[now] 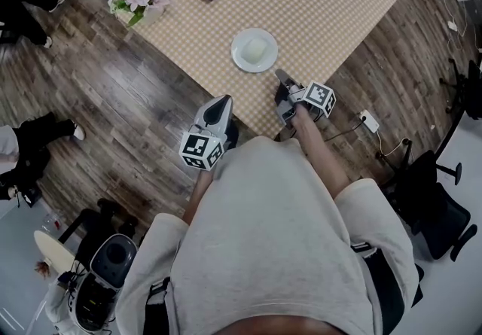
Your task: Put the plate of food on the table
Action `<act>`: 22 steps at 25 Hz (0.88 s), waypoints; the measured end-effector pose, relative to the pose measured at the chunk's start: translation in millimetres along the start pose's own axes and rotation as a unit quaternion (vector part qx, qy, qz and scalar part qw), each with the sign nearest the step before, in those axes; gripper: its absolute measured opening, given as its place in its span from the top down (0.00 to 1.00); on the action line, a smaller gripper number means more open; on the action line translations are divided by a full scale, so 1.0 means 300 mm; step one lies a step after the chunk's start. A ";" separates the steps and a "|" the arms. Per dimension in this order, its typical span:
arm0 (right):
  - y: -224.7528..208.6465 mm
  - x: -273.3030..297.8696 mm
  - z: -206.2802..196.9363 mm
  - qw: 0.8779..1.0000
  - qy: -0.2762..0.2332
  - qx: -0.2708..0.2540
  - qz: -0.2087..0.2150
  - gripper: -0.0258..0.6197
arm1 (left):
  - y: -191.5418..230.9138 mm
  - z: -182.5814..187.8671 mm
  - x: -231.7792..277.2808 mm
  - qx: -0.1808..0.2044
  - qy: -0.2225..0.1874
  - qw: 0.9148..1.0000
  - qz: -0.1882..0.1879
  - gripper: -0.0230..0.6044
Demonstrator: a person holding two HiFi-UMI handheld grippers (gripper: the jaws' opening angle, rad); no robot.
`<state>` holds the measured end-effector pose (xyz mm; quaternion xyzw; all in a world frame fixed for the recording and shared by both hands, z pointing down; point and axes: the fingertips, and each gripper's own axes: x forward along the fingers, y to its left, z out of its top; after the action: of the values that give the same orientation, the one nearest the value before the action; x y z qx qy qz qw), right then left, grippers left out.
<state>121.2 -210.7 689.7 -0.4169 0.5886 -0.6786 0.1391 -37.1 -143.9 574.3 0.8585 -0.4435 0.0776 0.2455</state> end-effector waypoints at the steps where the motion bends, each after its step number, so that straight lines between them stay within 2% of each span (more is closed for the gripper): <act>1: 0.006 -0.011 -0.001 1.000 0.000 -0.003 0.004 0.96 | -0.011 0.004 0.005 0.003 0.000 1.000 -0.002 0.95; 6: 0.046 -0.082 -0.006 0.998 0.009 -0.061 0.019 0.96 | -0.081 0.022 0.033 0.020 -0.004 1.000 -0.013 0.95; 9: 0.077 -0.140 -0.002 0.990 0.017 -0.139 0.019 0.96 | -0.140 0.028 0.050 0.029 -0.008 0.999 -0.017 0.95; 11: 0.105 -0.185 0.007 0.978 0.021 -0.207 0.016 0.96 | -0.189 0.035 0.065 0.036 -0.012 0.999 -0.020 0.95; 13: 0.133 -0.234 0.018 0.960 0.026 -0.277 0.011 0.96 | -0.243 0.041 0.079 0.041 -0.017 0.999 -0.021 0.95; 16: 0.193 -0.303 0.037 0.924 0.018 -0.381 0.010 0.96 | -0.314 0.042 0.098 0.041 -0.024 0.999 -0.019 0.95; 19: 0.257 -0.372 0.051 0.891 -0.002 -0.454 0.018 0.96 | -0.382 0.024 0.100 0.043 -0.025 0.999 -0.014 0.95; 22: 0.304 -0.430 0.046 0.848 -0.018 -0.529 0.016 0.96 | -0.439 0.001 0.091 0.048 -0.019 0.999 -0.016 0.95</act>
<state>182.9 -157.1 553.8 -0.4302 0.8624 -0.2543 -0.0810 84.5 -99.8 537.3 0.8778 -0.4297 0.0785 0.1964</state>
